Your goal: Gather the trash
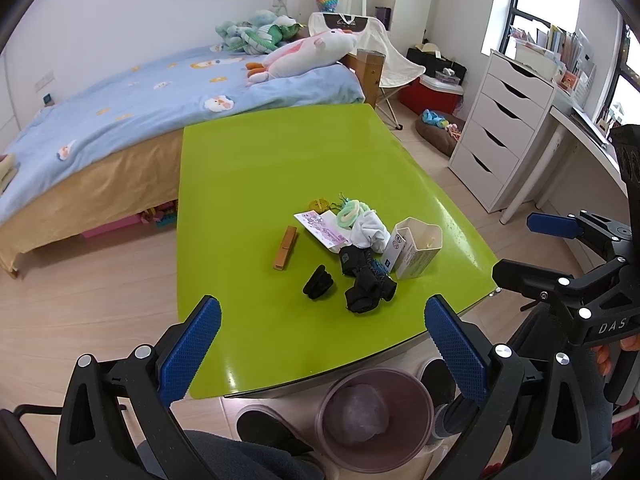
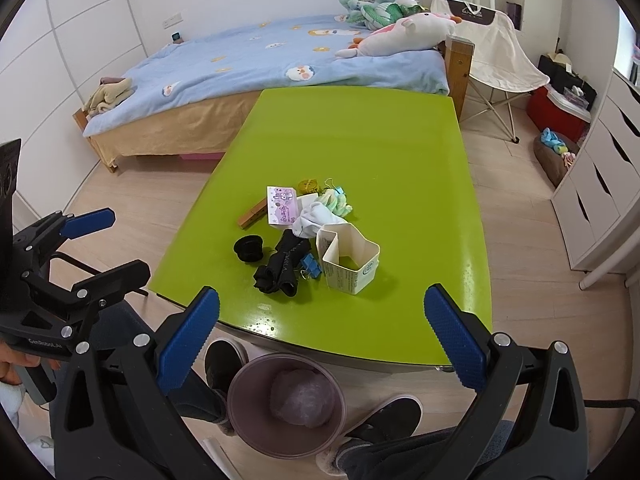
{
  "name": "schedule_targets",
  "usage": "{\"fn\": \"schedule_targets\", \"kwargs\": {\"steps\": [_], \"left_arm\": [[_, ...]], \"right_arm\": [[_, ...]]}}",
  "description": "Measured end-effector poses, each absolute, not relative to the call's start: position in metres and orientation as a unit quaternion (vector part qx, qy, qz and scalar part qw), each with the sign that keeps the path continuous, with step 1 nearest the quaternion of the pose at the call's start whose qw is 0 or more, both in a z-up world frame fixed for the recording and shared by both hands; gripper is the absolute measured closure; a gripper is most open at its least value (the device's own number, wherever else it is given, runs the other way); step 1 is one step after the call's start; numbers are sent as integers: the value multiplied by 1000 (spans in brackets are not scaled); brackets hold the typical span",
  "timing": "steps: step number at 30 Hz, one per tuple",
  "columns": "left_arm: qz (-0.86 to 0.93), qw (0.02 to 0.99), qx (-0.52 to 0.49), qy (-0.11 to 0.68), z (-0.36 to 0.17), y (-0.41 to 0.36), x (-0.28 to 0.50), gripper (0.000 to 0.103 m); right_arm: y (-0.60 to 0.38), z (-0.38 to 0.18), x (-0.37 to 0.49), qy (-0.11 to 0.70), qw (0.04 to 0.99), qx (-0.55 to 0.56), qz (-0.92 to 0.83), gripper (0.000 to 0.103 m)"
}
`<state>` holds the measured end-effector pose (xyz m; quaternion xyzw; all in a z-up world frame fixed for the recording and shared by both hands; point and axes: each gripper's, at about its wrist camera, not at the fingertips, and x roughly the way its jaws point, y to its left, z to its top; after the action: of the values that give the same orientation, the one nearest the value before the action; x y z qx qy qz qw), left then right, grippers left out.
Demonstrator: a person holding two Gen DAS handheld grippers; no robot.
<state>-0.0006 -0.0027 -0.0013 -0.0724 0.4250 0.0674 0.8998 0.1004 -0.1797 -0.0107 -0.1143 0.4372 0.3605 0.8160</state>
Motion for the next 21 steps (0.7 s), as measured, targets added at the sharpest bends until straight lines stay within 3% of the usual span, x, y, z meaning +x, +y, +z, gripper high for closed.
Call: {"fn": "schedule_targets", "kwargs": {"steps": [21], "left_arm": [[70,898,-72,429,-5,-2,6,5]], "right_arm": [[-144,-67,171,511,787,-136,318,3]]}}
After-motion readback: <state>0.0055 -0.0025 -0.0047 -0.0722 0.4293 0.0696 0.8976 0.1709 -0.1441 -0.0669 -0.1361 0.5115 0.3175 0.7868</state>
